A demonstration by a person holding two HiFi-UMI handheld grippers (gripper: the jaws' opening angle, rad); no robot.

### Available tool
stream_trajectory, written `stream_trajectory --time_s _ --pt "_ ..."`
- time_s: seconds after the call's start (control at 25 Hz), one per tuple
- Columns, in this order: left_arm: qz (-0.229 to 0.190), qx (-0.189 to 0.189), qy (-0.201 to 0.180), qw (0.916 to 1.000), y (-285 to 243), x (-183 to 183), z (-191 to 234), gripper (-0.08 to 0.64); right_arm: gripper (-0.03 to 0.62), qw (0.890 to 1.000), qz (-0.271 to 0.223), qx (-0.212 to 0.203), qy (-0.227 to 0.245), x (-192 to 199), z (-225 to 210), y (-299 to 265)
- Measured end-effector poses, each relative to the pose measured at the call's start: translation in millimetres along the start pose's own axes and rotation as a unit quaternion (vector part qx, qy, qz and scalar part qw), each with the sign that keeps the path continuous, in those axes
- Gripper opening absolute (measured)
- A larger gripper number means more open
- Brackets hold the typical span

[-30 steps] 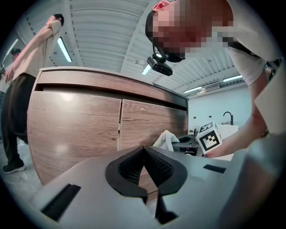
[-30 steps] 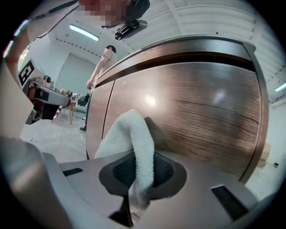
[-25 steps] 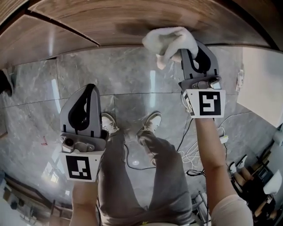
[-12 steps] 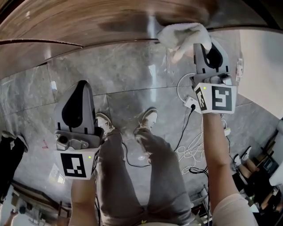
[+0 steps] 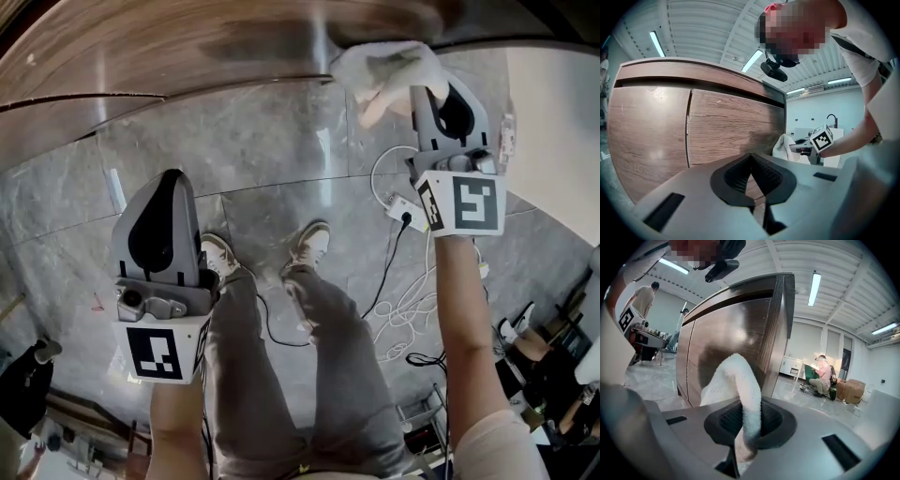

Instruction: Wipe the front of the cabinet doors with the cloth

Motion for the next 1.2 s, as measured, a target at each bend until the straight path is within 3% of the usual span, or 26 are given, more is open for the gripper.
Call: stream_trajectory --time_s 0.2,0.36,0.76,0.96,1.2 --pt "0.003 -0.007 0.004 1.0 6 5 4 0.018 0.067 1.0 0.008 -0.014 0.002 -4 14 7" --pt "0.009 -0.022 0.007 0.9997 21 6 22 0.018 0.067 0.999 0.002 -0.044 -0.008 -18 50 17" --pt "0.012 -0.069 0.002 0.9975 88 38 106 0.018 0.067 0.984 -0.041 -0.17 -0.019 -26 234 -52" --pt "0.004 -0.095 0.0 0.9955 106 66 138 0.018 0.067 0.975 -0.046 -0.219 0.01 -4 305 -99" --pt "0.005 -0.101 0.018 0.9947 114 109 167 0.018 0.067 0.974 -0.019 -0.223 0.028 37 344 -156"
Point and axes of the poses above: the fingertips, and each gripper's own axes: y backward along the fingers, z to its left, x out of its underside, the point moved 2 cm from there along y, backward along the fingers, and after that the axes turned 6 degrees about -z, right-handed, at the moved point
